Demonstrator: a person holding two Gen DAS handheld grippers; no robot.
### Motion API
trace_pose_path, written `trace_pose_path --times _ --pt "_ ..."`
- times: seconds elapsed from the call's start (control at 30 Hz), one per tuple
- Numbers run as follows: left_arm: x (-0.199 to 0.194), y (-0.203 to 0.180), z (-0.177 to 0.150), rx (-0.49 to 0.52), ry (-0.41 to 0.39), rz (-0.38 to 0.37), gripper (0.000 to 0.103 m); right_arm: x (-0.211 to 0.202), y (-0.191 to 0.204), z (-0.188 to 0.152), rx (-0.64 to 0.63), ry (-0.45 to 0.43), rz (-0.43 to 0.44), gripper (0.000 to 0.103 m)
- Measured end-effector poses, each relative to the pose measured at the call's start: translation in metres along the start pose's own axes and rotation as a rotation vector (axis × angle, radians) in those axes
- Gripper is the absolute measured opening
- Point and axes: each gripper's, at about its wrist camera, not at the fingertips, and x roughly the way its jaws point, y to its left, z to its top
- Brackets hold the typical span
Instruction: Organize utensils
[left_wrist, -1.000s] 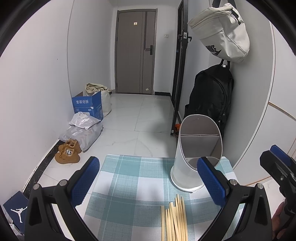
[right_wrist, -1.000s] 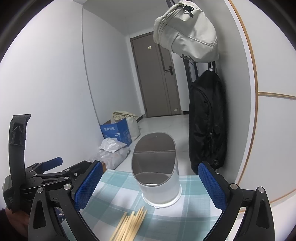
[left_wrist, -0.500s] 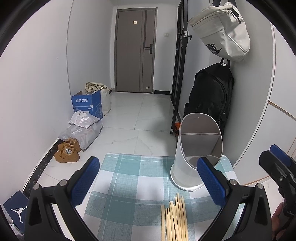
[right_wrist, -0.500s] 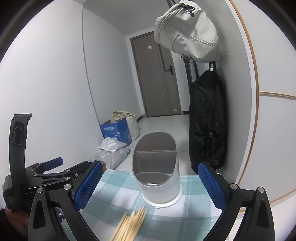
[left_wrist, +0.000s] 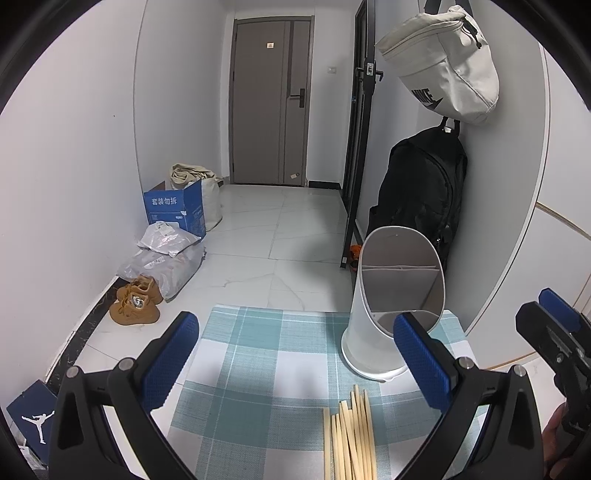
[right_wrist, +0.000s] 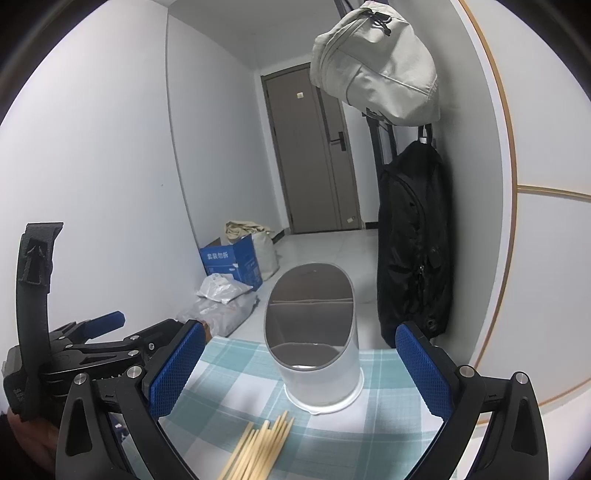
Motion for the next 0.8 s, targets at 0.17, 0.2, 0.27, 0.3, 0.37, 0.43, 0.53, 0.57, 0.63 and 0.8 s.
trace_pose_path --times 0.17,0.2,0.27,0.3,0.37,0.43,0.53,0.57,0.63,0.8 --pt "0.0012 0.0038 0.0001 -0.011 0.007 0.005 0.102 0.0001 -0.0009 -0.0002 0.007 0.007 -0.004 0.103" --pt "0.0013 0.0044 0.0000 -0.013 0.007 0.007 0.102 -0.0002 -0.0007 0.0002 0.005 0.006 -0.003 0.103" --pt "0.0012 0.0042 -0.0002 -0.012 0.006 0.007 0.102 -0.0014 -0.0009 0.0010 0.000 0.000 -0.006 0.103" --pt "0.0011 0.0040 -0.0001 -0.012 0.005 0.007 0.102 -0.0017 -0.0009 0.0012 0.000 -0.002 -0.007 0.103" --pt "0.0011 0.0030 -0.0006 -0.008 0.004 0.008 0.102 -0.0017 -0.0017 0.0010 0.007 -0.001 -0.007 0.103" --pt "0.0011 0.0022 -0.0007 -0.007 0.002 0.008 0.102 -0.0015 -0.0028 0.0010 0.014 0.002 -0.007 0.103" --pt "0.0005 0.0002 -0.0013 0.000 0.002 0.003 0.102 -0.0013 -0.0040 0.0013 0.018 0.003 -0.006 0.103" --pt "0.0002 -0.0003 -0.0017 0.001 0.000 0.002 0.102 -0.0013 -0.0039 0.0013 0.018 0.004 -0.006 0.103" --pt "0.0001 -0.0012 -0.0022 0.007 -0.002 0.008 0.102 -0.0015 -0.0040 0.0014 0.019 0.005 -0.002 0.103" --pt "0.0037 -0.0008 -0.0036 0.011 0.013 0.012 0.102 0.0010 -0.0022 0.0001 0.006 0.012 -0.024 0.103"
